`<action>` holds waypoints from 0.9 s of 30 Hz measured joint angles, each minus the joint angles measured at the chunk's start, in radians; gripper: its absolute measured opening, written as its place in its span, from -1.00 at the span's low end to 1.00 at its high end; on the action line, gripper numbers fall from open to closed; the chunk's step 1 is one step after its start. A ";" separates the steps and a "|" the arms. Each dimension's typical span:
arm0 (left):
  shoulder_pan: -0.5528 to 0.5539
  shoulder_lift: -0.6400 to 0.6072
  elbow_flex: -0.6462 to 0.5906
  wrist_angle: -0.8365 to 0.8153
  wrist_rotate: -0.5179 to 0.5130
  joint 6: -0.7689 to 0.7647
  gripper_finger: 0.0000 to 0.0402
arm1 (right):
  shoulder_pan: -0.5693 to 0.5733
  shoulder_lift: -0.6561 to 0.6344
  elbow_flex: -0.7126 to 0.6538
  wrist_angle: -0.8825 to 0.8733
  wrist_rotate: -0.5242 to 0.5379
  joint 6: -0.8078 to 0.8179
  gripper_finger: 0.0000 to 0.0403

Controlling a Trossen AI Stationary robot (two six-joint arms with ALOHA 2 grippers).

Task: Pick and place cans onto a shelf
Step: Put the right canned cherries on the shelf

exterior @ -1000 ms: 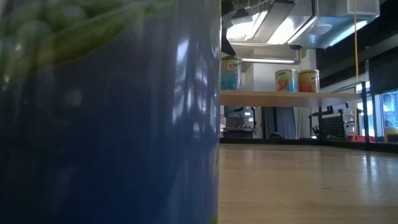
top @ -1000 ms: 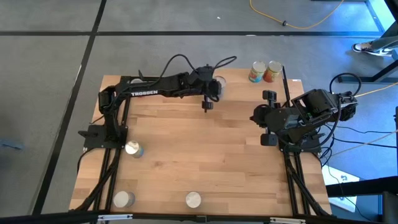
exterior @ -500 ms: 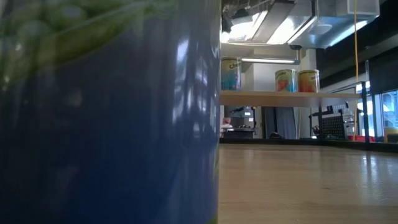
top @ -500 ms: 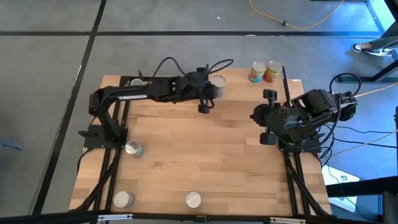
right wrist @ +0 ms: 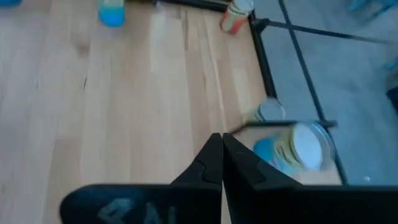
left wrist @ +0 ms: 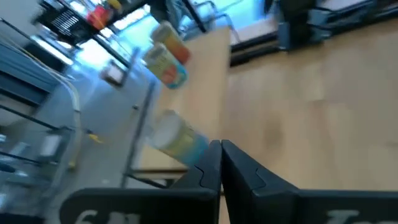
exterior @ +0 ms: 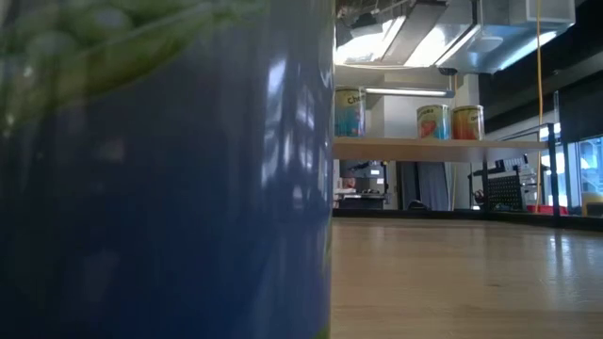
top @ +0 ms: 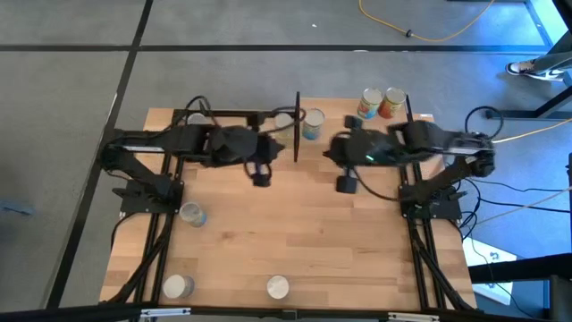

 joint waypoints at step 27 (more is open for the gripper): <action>-0.299 -0.127 0.000 -0.537 -0.236 -0.448 -1.00 | -0.302 0.372 -0.001 0.137 0.174 -0.119 -0.99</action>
